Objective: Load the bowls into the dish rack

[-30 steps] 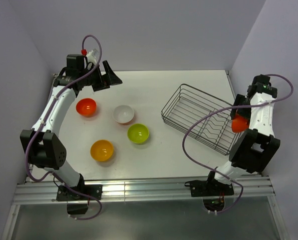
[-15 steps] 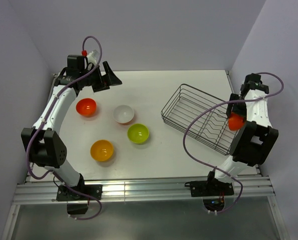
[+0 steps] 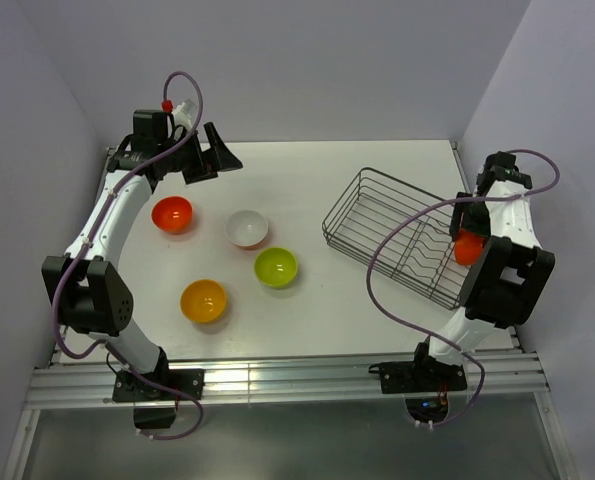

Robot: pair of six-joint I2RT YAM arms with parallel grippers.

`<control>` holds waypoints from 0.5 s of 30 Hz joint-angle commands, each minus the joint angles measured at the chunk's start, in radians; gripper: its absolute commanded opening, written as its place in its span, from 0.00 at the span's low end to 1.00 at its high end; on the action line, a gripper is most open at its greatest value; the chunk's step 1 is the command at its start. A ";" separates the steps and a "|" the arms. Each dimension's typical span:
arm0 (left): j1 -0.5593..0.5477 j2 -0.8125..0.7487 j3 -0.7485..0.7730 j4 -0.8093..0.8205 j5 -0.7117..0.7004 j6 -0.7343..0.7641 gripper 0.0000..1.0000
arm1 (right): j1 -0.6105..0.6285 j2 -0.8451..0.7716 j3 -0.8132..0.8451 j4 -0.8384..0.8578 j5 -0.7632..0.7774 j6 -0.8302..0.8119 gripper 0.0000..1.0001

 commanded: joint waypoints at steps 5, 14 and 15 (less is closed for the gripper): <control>0.005 0.021 0.062 -0.017 0.012 0.038 1.00 | 0.016 0.033 0.011 0.067 0.001 -0.034 0.00; 0.004 0.027 0.054 -0.014 0.022 0.038 0.99 | 0.036 0.068 0.008 0.058 -0.013 -0.077 0.00; 0.005 0.032 0.054 -0.013 0.022 0.038 0.99 | 0.039 0.068 0.008 0.054 -0.013 -0.083 0.00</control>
